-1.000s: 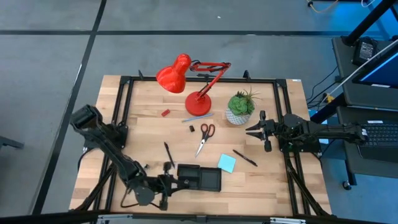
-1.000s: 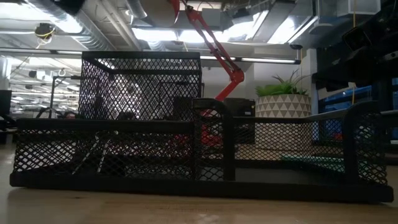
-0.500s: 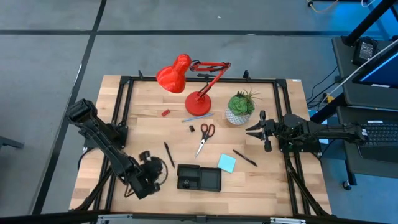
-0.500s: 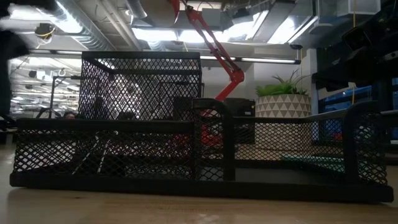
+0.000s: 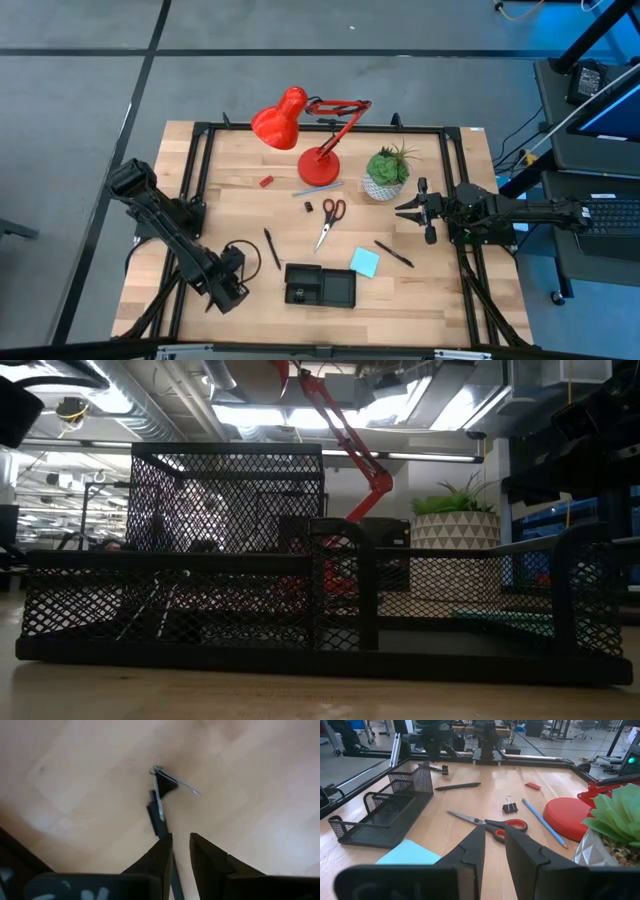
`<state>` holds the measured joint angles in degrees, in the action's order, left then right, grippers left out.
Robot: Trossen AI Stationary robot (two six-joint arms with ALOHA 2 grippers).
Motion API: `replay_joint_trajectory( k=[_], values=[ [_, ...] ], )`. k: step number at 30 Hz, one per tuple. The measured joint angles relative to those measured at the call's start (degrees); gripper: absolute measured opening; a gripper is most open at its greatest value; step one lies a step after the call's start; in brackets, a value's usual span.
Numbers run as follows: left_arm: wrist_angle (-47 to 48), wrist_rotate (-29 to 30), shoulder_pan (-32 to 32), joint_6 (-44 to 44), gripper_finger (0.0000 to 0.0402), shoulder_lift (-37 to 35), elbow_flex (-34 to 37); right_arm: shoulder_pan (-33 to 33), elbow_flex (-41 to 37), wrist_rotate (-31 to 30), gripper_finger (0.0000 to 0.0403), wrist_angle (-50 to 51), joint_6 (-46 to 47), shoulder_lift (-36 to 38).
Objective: Pick and place office supplies into organizer
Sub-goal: Put the bottom black binder clip into the black desk organizer
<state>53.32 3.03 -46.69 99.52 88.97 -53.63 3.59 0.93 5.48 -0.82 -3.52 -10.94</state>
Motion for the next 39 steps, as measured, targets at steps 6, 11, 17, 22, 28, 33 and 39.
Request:
replay_joint_trajectory(
  k=[6,11,17,22,28,33,39],
  values=[
    [2.2,0.0,1.9,3.3,0.0061,0.0,0.0,0.0,0.0,0.0,0.0078,0.0,0.0,0.0],
    [2.1,0.0,3.1,1.7,0.0061,0.0,0.0,0.0,0.0,0.0,0.0078,0.0,0.0,0.0],
    [2.0,0.0,3.2,-2.4,0.0061,0.1,0.0,0.0,0.0,0.0,0.0078,0.0,0.0,0.0],
    [2.0,-0.1,3.2,-1.6,0.0070,0.1,0.0,0.0,0.0,0.0,0.0078,0.0,0.0,0.0],
    [2.0,-0.1,3.2,-1.2,0.0094,0.1,0.0,0.0,0.0,0.0,0.0078,0.0,0.0,0.0],
    [2.0,-0.1,3.2,-1.1,0.0111,0.1,0.0,0.0,0.0,0.0,0.0078,0.0,0.0,0.0],
    [2.0,-0.1,3.2,0.4,0.0120,0.1,0.0,0.0,0.0,0.0,0.0078,0.0,0.0,0.0]
  ],
)
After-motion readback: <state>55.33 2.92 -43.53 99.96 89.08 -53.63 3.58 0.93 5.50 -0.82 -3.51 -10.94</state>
